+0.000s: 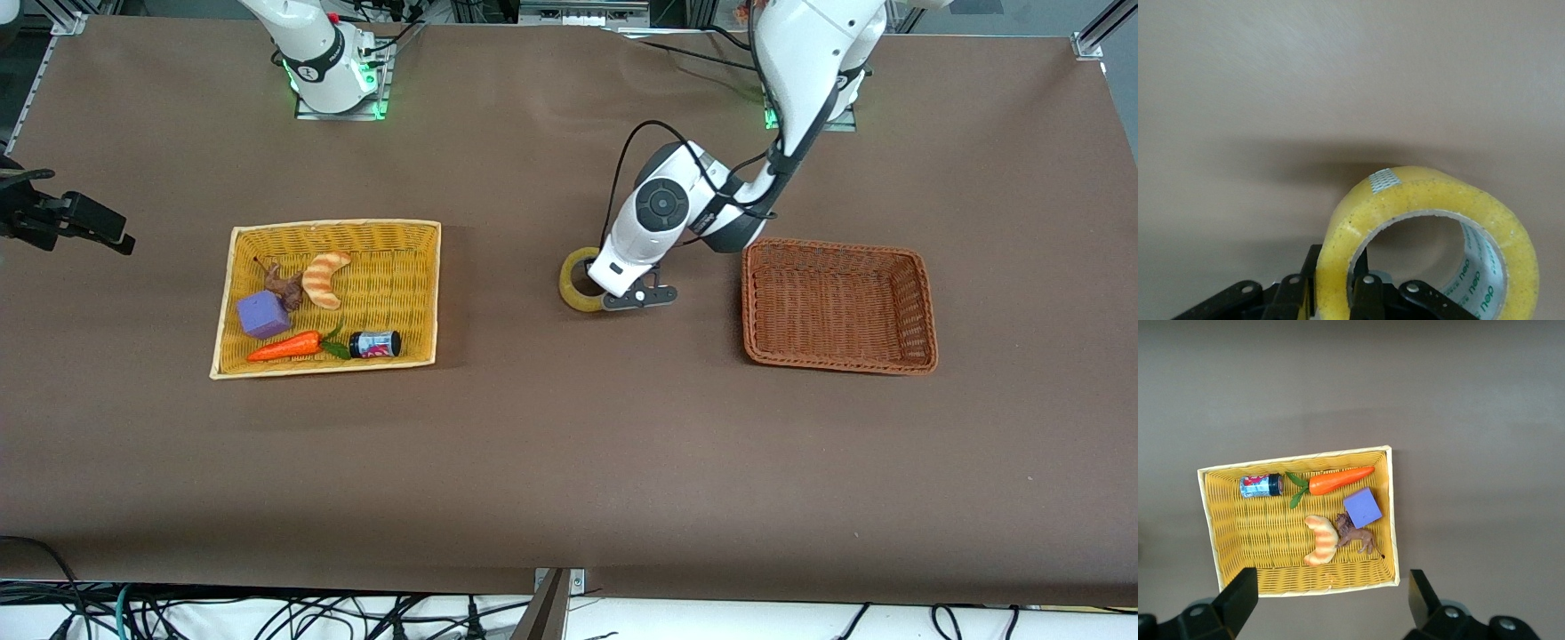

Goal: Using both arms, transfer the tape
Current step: 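Carry the tape with the left gripper and lower it into the basket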

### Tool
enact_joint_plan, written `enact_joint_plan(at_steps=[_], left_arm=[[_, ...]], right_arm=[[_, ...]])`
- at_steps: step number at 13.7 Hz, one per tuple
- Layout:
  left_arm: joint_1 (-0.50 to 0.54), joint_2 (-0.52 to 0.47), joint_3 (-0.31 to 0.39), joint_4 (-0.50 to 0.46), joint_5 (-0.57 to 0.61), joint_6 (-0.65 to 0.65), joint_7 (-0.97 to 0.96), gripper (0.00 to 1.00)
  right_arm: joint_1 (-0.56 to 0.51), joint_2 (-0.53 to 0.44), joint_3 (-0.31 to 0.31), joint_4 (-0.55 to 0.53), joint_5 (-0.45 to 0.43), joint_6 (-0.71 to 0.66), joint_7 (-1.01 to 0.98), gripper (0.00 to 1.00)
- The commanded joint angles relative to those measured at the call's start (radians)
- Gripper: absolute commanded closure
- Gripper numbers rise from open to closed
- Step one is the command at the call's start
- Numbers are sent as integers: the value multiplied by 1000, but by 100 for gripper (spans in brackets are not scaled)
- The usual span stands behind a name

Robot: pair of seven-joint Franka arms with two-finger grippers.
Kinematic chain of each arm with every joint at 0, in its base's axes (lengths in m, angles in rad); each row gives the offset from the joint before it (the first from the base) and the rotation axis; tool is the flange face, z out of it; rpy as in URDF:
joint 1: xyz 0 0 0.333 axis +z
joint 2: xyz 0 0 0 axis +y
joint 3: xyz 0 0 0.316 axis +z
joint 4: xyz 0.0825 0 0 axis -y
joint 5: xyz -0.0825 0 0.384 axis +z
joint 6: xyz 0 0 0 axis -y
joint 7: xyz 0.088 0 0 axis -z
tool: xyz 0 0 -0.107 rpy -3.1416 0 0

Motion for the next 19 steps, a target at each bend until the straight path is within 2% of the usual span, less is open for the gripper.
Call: enact_joint_plan(at_steps=[1, 4, 5, 8, 10, 11, 12, 14, 15, 18, 19], left_arm=[[59, -131, 0, -16, -6, -137, 74, 100], [263, -237, 3, -16, -8, -312, 440, 100], [306, -258, 26, -18, -8, -357, 567, 100], [344, -272, 167, -41, -6, -391, 884, 100], [352, -261, 233, -65, 11, -364, 1010, 100], [361, -258, 241, -102, 58, -315, 1035, 100], [366, -251, 241, -160, 93, -239, 1038, 100], [372, -232, 242, -279, 100, -39, 1038, 100], [374, -222, 242, -312, 100, 19, 1038, 100], [374, -208, 242, -320, 101, 35, 1040, 100], [374, -208, 242, -321, 101, 32, 1038, 78]], right_arm=[[8, 8, -2, 7, -9, 18, -7, 0], [5, 11, -6, 7, -12, 7, -8, 0], [5, 14, -6, 7, -12, 7, -8, 0], [7, 16, -5, 7, -12, 5, -8, 0], [8, 16, -5, 7, -11, 5, -8, 0], [8, 19, -5, 7, -11, 7, -8, 0], [8, 22, -5, 7, -8, 7, -8, 0], [8, 22, -3, 7, -9, 7, -8, 0], [8, 23, -5, 7, -9, 7, -8, 0], [8, 23, -5, 7, -9, 9, -7, 0], [8, 23, -5, 7, -9, 10, -7, 0]])
